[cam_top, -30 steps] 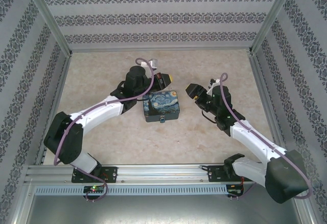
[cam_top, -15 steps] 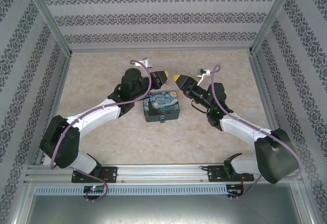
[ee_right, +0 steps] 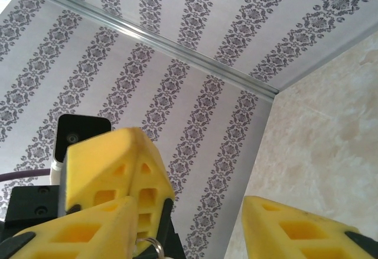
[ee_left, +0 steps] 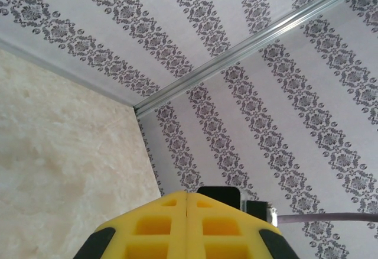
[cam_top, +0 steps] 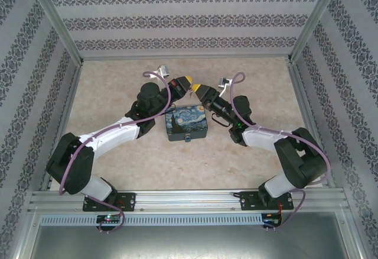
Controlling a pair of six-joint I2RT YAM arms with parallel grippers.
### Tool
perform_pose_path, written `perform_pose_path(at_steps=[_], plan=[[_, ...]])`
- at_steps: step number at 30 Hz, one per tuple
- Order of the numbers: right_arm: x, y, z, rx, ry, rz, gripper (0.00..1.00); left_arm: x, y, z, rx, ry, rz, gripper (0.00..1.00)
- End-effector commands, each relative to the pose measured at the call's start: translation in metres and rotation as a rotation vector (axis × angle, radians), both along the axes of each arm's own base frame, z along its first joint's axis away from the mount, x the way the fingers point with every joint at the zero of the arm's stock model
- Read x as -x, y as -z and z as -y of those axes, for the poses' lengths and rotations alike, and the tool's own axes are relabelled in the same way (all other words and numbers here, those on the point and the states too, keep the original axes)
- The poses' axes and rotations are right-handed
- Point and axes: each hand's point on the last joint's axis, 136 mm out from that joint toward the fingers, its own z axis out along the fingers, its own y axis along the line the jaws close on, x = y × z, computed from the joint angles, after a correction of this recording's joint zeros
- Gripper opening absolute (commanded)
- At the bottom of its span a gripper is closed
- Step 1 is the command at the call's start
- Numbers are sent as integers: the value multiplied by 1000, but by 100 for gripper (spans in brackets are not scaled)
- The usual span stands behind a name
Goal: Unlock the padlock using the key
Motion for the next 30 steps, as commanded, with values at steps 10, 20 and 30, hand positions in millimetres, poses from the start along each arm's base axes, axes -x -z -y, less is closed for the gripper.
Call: perform_pose_path(at_steps=[10, 20, 30], plan=[[1, -32, -7, -120, -22, 102, 47, -8, -3, -5, 46, -35, 18, 0], [1, -28, -18, -131, -49, 94, 44, -8, -1, -6, 49, -39, 14, 0], [3, -21, -18, -131, -49, 80, 36, -9, -1, -8, 50, -51, 11, 0]])
